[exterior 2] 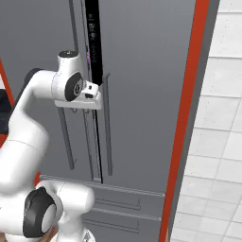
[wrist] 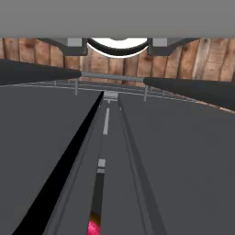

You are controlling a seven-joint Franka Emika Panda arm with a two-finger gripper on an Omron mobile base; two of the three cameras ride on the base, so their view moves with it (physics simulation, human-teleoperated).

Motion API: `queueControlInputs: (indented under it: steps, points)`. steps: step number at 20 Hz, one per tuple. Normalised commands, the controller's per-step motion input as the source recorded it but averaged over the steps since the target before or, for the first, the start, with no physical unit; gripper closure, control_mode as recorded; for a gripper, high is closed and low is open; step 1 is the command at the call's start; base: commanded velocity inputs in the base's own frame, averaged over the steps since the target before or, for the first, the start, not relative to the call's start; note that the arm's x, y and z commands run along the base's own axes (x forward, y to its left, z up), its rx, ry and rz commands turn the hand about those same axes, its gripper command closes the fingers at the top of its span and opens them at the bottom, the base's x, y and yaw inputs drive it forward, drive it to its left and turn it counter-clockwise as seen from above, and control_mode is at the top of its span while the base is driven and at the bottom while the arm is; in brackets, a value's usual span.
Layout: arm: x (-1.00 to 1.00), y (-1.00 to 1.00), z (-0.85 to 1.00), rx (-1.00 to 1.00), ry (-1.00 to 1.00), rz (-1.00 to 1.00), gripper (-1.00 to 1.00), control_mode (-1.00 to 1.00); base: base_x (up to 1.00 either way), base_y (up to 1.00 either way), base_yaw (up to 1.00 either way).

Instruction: Take the donuts from the fridge and place them on the empty tray on the dining counter.

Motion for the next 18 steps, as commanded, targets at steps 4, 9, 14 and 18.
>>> queueControlInputs:
  steps: [4,9,14,18]
  points:
    - [-0.51,-0.02,0.00,0.00,-0.08,0.00,-1.00,-1.00,0.00,0.00,0.00]
    - [-0.84,0.00,-0.10,0.00,-0.34,0.00,-1.00,-1.00,0.00,0.00,0.00]
    - [-0.61,0.00,-0.19,0.00,-0.34,-0.01,-1.00,-1.00,0.00,0.00,0.00]
    - [-0.44,0.00,-0.20,0.00,-0.33,-0.01,-1.00,-1.00,0.00,0.00,0.00]
